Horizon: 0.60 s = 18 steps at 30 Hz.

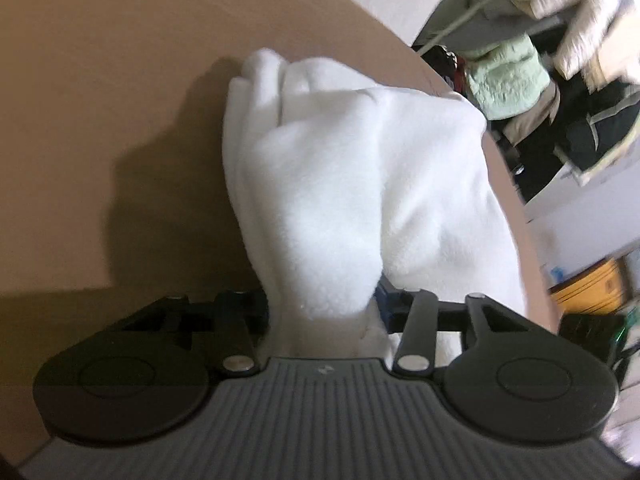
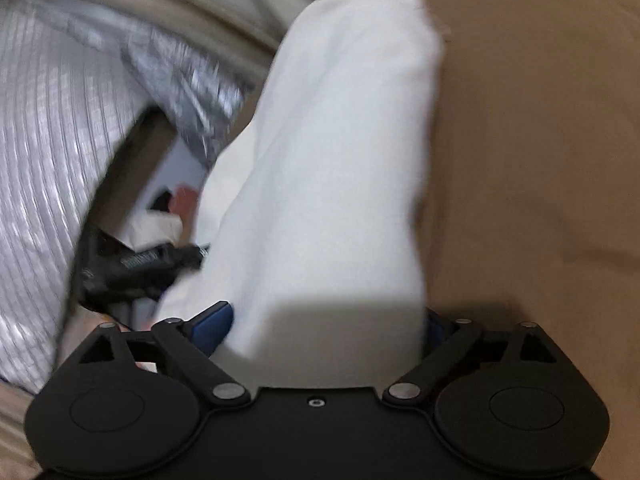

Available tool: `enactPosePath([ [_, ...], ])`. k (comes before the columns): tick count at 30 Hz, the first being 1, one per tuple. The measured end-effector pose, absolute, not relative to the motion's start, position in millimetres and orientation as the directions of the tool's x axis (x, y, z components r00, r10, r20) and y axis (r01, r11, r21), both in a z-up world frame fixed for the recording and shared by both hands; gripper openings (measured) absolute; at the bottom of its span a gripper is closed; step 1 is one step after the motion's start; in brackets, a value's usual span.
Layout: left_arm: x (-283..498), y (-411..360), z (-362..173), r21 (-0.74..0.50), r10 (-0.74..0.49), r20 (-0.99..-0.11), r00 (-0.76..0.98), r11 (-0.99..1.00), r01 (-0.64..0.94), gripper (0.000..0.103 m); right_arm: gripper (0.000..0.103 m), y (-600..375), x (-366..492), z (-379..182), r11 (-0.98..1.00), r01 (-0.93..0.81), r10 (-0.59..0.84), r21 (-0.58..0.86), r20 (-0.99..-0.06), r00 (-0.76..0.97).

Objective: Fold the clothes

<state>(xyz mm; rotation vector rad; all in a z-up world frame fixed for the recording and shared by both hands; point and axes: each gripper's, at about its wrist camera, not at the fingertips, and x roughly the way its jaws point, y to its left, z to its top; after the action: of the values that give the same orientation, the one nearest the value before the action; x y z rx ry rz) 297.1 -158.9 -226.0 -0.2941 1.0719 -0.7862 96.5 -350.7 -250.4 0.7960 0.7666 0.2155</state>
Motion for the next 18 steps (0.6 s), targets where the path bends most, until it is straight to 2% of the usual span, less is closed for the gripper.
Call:
enactPosePath([
  [2, 288, -167, -218, -0.503, -0.666, -0.685, 0.296, 0.725, 0.469, 0.038, 0.089, -349, 112, -246, 0.730, 0.063, 0.438, 0.680, -0.537, 0.721],
  [4, 283, -170, -209, -0.475, -0.656, -0.683, 0.322, 0.733, 0.486, 0.037, 0.069, -341, 117, -230, 0.789, -0.005, 0.415, 0.615, -0.527, 0.742],
  [6, 278, -169, -199, -0.466, -0.659, -0.672, 0.339, 0.731, 0.498, 0.037, 0.061, -328, 110, -208, 0.853, -0.070, 0.376, 0.517, -0.517, 0.768],
  [10, 264, -134, -164, -0.499, -0.709, -0.606, 0.360, 0.692, 0.522, 0.037, 0.058, -308, 96, -170, 0.901, -0.108, 0.326, 0.421, -0.490, 0.809],
  [14, 255, -110, -131, -0.490, -0.717, -0.562, 0.412, 0.690, 0.532, 0.037, 0.058, -303, 82, -137, 0.910, -0.166, 0.334, 0.379, -0.436, 0.836],
  [18, 275, -89, -100, -0.461, -0.677, -0.564, 0.472, 0.733, 0.500, 0.037, 0.058, -287, 102, -117, 0.915, -0.232, 0.361, 0.332, -0.411, 0.837],
])
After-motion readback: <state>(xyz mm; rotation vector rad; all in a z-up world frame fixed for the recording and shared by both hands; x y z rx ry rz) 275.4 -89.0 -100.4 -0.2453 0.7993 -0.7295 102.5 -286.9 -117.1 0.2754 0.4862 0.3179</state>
